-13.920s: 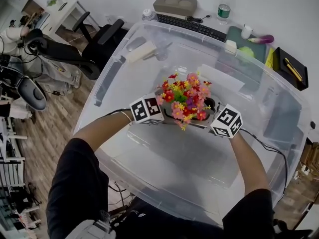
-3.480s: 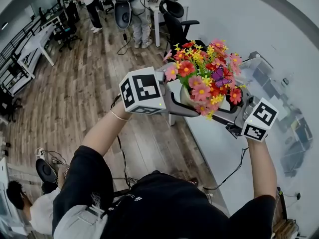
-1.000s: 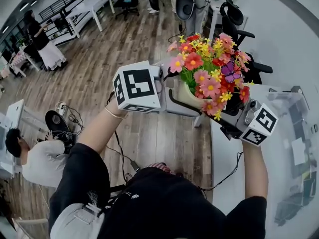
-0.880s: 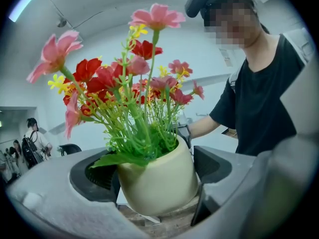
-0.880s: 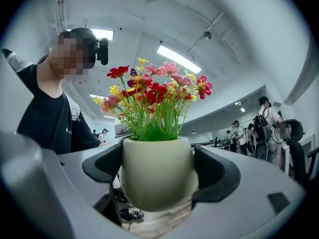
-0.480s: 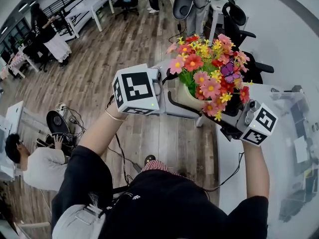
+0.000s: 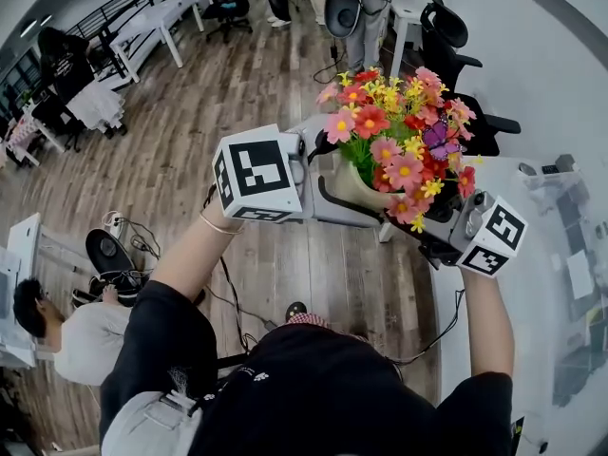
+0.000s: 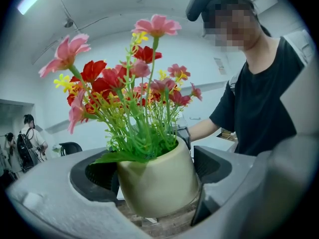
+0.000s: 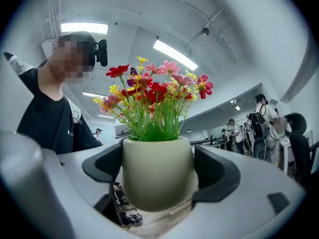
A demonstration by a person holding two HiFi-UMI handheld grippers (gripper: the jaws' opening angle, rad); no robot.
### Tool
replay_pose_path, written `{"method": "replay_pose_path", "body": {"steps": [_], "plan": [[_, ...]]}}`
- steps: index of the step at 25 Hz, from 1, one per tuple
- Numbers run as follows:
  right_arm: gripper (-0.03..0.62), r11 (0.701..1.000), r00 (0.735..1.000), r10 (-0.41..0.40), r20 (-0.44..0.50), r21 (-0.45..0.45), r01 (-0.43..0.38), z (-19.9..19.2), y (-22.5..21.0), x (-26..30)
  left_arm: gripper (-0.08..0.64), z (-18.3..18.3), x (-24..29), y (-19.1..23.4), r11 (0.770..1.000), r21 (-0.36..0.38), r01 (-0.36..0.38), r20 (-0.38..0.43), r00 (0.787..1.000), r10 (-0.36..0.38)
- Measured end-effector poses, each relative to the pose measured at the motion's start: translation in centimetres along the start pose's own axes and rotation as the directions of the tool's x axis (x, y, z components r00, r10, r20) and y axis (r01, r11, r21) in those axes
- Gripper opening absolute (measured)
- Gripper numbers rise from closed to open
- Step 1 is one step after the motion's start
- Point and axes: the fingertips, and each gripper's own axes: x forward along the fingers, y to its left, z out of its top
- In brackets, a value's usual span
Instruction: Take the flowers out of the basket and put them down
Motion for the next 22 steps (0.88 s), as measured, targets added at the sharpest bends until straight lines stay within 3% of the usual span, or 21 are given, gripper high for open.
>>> {"method": "replay_pose_path", "body": {"steps": [14,22], "plan": [[0.457,0.999,0.999,-0.03,0.015,-0.023,0.031,-1.2,-1.0,6.0,0.476,-2.4,-5.2,2.7,1.0,-0.009,0.02,0.007,1.0,-0.02],[0.457,0.998,0.998,-0.058,0.024,-0.014,0.058,-0.7,-3.9,5.6,0.476,-1.6,-3.5,5.7,0.999,-0.039,0.035,0.033,0.999,-0.034]]}}
